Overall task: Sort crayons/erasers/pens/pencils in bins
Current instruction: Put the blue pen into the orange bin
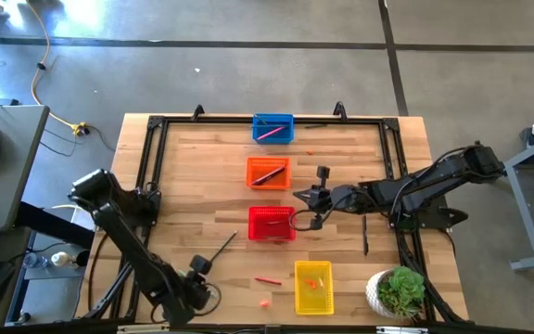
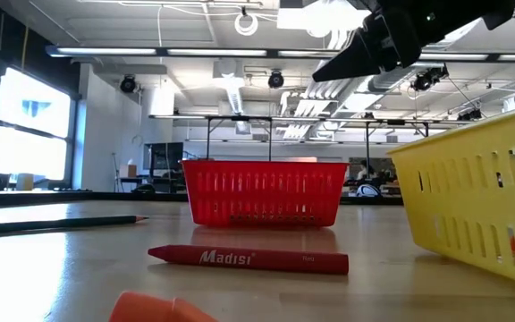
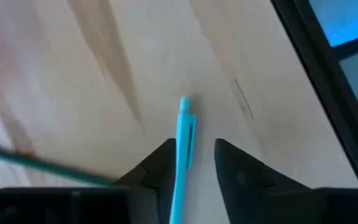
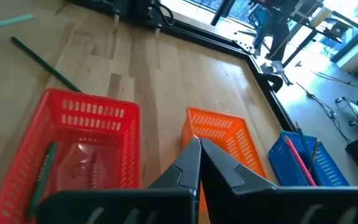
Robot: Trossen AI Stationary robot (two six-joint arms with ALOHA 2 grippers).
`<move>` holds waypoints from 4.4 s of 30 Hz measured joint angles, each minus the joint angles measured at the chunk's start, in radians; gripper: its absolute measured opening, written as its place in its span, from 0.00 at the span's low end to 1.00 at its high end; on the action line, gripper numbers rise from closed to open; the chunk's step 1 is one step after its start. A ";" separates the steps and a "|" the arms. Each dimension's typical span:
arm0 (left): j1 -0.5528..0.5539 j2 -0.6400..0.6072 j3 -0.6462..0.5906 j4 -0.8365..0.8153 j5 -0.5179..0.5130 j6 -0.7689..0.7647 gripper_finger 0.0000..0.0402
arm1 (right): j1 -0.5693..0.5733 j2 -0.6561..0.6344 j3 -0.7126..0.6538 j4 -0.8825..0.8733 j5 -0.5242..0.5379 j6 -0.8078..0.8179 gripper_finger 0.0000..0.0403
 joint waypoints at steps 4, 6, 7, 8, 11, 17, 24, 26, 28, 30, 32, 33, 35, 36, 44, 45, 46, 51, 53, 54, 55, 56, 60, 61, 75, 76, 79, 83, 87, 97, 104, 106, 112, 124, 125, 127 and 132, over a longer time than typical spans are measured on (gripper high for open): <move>0.008 0.043 0.006 -0.008 -0.005 0.000 0.32 | 0.029 0.000 0.000 0.001 0.009 0.001 0.00; 0.015 0.055 0.006 -0.009 -0.005 -0.012 0.33 | 0.047 0.000 0.000 0.002 0.029 0.002 0.00; 0.019 0.062 0.006 -0.011 -0.004 -0.018 0.33 | 0.056 0.000 0.000 0.000 0.044 0.004 0.00; 0.023 0.068 0.005 -0.011 0.004 -0.021 0.33 | 0.064 0.000 0.000 0.001 0.056 0.003 0.00; 0.031 0.089 0.006 -0.008 0.018 -0.022 0.31 | 0.086 0.000 0.000 0.001 0.081 0.000 0.00; 0.036 0.115 0.008 -0.014 0.031 0.008 0.22 | 0.099 0.000 0.000 0.008 0.087 -0.024 0.00; 0.038 0.115 0.008 -0.014 0.044 0.024 0.09 | 0.098 0.000 0.000 0.008 0.087 -0.025 0.00; 0.046 0.115 0.008 -0.016 0.059 0.015 0.06 | 0.098 0.000 0.000 0.008 0.087 -0.025 0.00; 0.054 0.110 0.007 -0.019 0.071 0.009 0.04 | 0.098 0.000 0.000 0.008 0.087 -0.025 0.00; 0.058 0.100 0.005 -0.028 0.062 0.004 0.04 | 0.097 0.000 0.000 0.009 0.087 -0.025 0.00; 0.067 0.083 0.003 -0.033 0.045 0.000 0.03 | 0.097 0.000 0.000 0.008 0.087 -0.025 0.00; 0.070 0.070 0.002 -0.039 0.034 -0.001 0.03 | 0.097 0.000 0.000 0.009 0.087 -0.025 0.00; 0.079 0.039 0.001 -0.040 0.006 -0.003 0.03 | 0.097 0.000 0.000 0.008 0.087 -0.025 0.00; 0.083 0.020 0.002 -0.039 -0.013 -0.008 0.03 | 0.097 0.000 0.000 0.009 0.087 -0.024 0.00; 0.136 -0.154 0.004 -0.050 -0.172 -0.049 0.00 | 0.097 0.000 0.000 0.008 0.087 -0.023 0.00; 0.146 -0.175 0.004 -0.057 -0.197 -0.053 0.00 | 0.097 0.000 0.000 0.009 0.087 -0.023 0.00; 0.158 -0.196 0.004 -0.061 -0.220 -0.054 0.00 | 0.097 0.000 0.000 0.008 0.087 -0.023 0.00; 0.217 -0.256 0.004 -0.057 -0.153 -0.030 0.00 | 0.097 0.001 0.001 0.006 0.087 -0.019 0.00; 0.221 -0.242 0.004 -0.063 -0.120 -0.018 0.01 | 0.097 0.001 0.001 0.004 0.087 -0.019 0.00; 0.220 -0.229 0.004 -0.065 -0.117 -0.023 0.02 | 0.097 0.001 0.001 0.003 0.087 -0.018 0.00; 0.220 -0.212 0.004 -0.065 -0.115 -0.038 0.03 | 0.097 0.001 0.001 0.001 0.087 -0.019 0.00; 0.219 -0.191 0.004 -0.070 -0.108 -0.053 0.05 | 0.097 0.001 0.001 0.001 0.087 -0.018 0.00; 0.219 -0.101 0.004 -0.070 -0.085 -0.109 0.15 | 0.097 0.001 0.001 0.001 0.086 -0.018 0.00; 0.217 -0.079 0.003 -0.071 -0.079 -0.122 0.17 | 0.097 0.001 0.001 0.002 0.086 -0.018 0.00; 0.282 0.064 0.004 -0.039 0.067 -0.201 0.29 | 0.097 0.001 0.001 0.000 0.082 -0.015 0.00; 0.284 0.065 0.004 -0.049 0.079 -0.204 0.28 | 0.097 0.001 0.001 0.000 0.082 -0.015 0.00; 0.284 0.068 0.004 -0.042 0.088 -0.220 0.24 | 0.097 0.001 0.001 0.000 0.082 -0.010 0.00; 0.284 0.070 -0.002 -0.038 0.103 -0.239 0.19 | 0.097 0.001 0.001 0.000 0.082 -0.007 0.00; 0.284 0.071 -0.031 -0.040 0.106 -0.277 0.15 | 0.097 0.001 0.001 0.000 0.082 -0.008 0.00; 0.284 0.065 -0.068 0.012 0.107 -0.272 0.14 | 0.097 0.001 0.001 0.001 0.082 -0.008 0.00; 0.284 0.066 -0.069 0.016 0.104 -0.250 0.05 | 0.097 0.001 0.001 0.000 0.082 -0.008 0.00; 0.284 0.066 -0.069 0.016 0.103 -0.236 0.02 | 0.097 0.001 0.001 0.000 0.082 -0.008 0.00; 0.285 0.049 -0.071 0.016 0.102 -0.215 0.02 | 0.097 0.001 0.001 0.000 0.082 -0.008 0.00; 0.290 -0.133 -0.072 -0.009 -0.032 -0.199 0.02 | 0.097 0.001 0.001 0.000 0.082 -0.008 0.00; 0.291 -0.158 -0.073 -0.022 -0.059 -0.197 0.02 | 0.097 0.001 0.001 0.000 0.082 -0.008 0.00; 0.297 -0.204 -0.072 -0.031 -0.130 -0.192 0.02 | 0.097 0.001 0.001 -0.001 0.082 -0.008 0.00; 0.366 -0.309 -0.071 -0.041 -0.331 -0.104 0.02 | 0.097 0.001 0.001 0.000 0.082 -0.008 0.00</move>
